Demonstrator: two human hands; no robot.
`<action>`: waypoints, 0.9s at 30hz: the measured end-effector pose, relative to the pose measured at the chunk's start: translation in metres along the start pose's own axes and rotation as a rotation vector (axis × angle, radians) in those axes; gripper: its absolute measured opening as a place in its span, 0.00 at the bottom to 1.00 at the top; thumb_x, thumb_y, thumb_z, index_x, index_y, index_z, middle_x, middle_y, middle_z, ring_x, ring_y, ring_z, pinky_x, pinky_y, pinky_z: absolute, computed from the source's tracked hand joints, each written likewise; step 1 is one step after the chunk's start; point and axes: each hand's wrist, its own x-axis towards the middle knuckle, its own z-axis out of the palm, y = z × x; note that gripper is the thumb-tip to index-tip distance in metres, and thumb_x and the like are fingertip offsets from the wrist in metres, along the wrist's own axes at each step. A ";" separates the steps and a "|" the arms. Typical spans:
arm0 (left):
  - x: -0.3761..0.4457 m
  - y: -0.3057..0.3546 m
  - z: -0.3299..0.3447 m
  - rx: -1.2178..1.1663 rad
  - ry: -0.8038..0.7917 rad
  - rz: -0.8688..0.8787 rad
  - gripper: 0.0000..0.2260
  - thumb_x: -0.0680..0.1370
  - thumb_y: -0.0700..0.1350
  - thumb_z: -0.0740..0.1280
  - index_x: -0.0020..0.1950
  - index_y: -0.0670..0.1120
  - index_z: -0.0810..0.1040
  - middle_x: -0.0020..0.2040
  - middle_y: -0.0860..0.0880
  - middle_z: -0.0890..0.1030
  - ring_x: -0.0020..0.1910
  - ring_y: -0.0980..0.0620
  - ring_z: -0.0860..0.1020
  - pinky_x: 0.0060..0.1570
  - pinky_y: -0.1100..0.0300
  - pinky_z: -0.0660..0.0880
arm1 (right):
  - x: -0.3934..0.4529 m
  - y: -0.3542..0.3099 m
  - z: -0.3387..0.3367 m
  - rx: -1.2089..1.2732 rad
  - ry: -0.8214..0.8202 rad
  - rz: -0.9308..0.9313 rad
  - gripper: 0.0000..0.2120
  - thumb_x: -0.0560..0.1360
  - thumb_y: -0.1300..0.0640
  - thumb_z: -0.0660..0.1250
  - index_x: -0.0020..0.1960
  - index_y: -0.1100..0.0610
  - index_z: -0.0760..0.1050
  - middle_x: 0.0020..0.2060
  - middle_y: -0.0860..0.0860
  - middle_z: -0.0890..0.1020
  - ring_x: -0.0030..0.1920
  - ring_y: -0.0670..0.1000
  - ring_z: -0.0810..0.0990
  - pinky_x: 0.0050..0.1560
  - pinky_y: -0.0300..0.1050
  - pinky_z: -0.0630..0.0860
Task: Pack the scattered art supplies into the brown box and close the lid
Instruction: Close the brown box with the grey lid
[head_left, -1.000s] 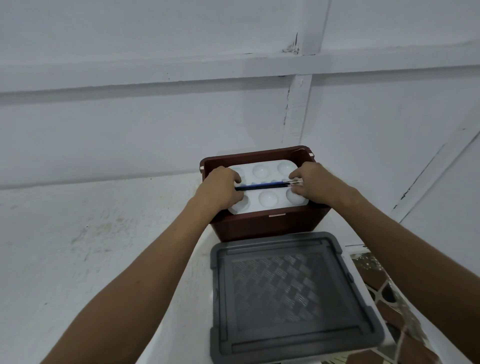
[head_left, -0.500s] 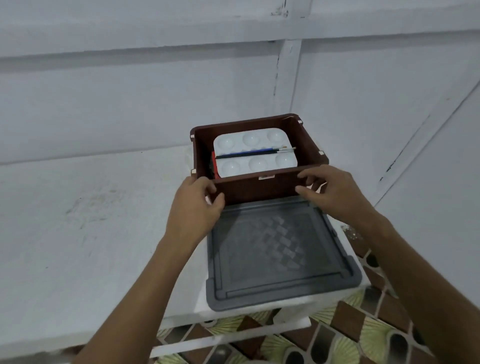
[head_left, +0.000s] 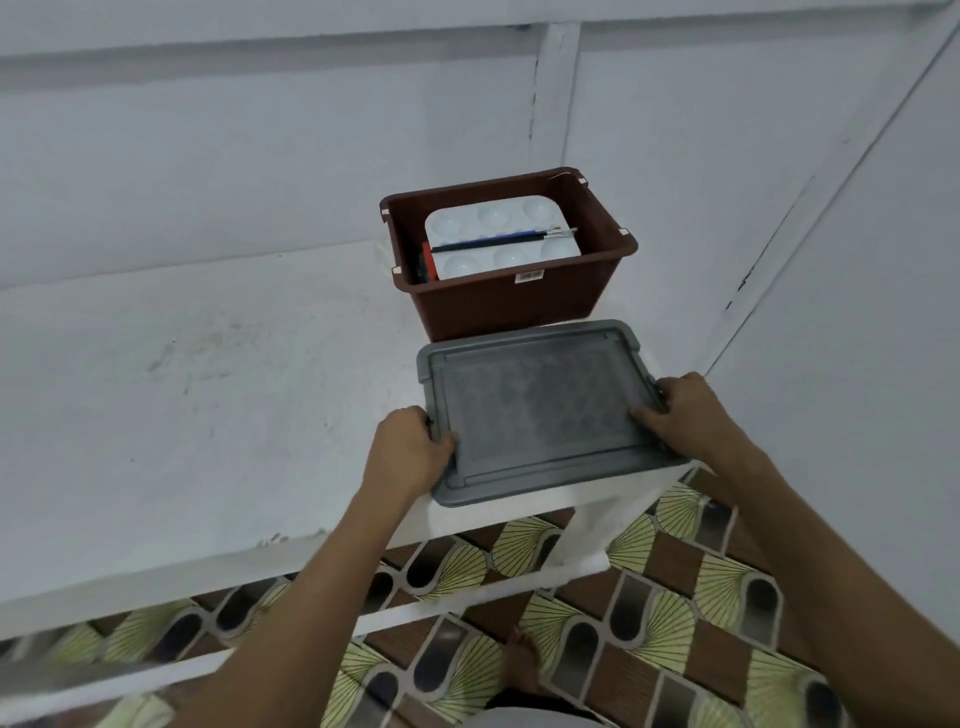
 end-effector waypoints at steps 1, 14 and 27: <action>-0.001 -0.003 -0.001 -0.033 0.003 -0.009 0.10 0.75 0.45 0.67 0.38 0.40 0.75 0.31 0.48 0.74 0.30 0.54 0.71 0.25 0.67 0.60 | -0.005 -0.001 0.001 0.059 0.009 0.005 0.24 0.73 0.47 0.69 0.60 0.65 0.75 0.51 0.61 0.76 0.48 0.57 0.76 0.48 0.47 0.74; -0.032 0.002 -0.093 -0.409 0.221 0.104 0.08 0.73 0.44 0.72 0.50 0.48 0.77 0.39 0.51 0.79 0.38 0.53 0.77 0.44 0.58 0.76 | -0.083 -0.039 -0.057 0.477 0.363 -0.129 0.28 0.68 0.48 0.75 0.64 0.58 0.74 0.51 0.53 0.78 0.48 0.52 0.77 0.43 0.44 0.75; 0.119 0.065 -0.142 -0.290 0.262 0.057 0.05 0.70 0.41 0.69 0.39 0.40 0.79 0.37 0.42 0.78 0.36 0.47 0.75 0.40 0.51 0.77 | 0.087 -0.097 -0.126 0.482 0.372 -0.193 0.23 0.70 0.52 0.74 0.61 0.62 0.77 0.50 0.55 0.80 0.49 0.54 0.78 0.55 0.49 0.75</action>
